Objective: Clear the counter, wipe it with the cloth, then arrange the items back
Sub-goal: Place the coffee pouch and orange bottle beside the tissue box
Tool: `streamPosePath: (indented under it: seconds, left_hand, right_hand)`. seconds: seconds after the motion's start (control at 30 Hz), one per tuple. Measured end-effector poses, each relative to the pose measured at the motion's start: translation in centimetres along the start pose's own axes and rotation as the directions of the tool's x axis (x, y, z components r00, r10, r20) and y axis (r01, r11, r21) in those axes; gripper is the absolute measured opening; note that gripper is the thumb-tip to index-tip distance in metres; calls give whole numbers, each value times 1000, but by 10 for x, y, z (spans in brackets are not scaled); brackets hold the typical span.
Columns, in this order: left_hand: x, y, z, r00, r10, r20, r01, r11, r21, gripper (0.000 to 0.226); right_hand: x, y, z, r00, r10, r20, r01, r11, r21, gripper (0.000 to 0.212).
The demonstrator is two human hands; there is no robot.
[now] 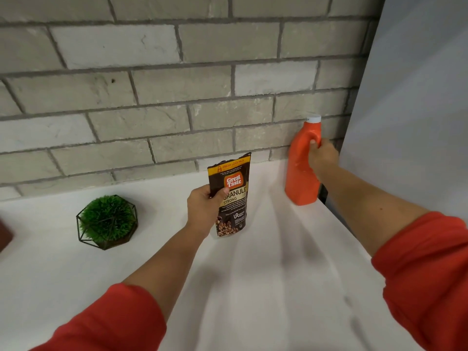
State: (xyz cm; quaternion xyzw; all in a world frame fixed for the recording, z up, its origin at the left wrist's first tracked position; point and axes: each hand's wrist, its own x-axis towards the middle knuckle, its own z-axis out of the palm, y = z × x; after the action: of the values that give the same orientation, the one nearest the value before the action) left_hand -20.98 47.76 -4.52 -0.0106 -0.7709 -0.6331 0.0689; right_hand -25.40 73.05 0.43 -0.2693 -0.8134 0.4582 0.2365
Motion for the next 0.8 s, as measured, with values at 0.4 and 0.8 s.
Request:
streamPosePath:
  seconds: [0.4, 0.8]
  left_hand:
    - [-9, 11, -15, 996, 57, -66, -55, 998, 36, 30]
    - [-43, 29, -75, 984, 154, -87, -149, 987, 59, 22]
  right_hand:
    - [-25, -8, -18, 975, -221, 28, 223, 962, -158, 37]
    - [-119, -74, -19, 881, -406, 242, 460, 854, -242, 41]
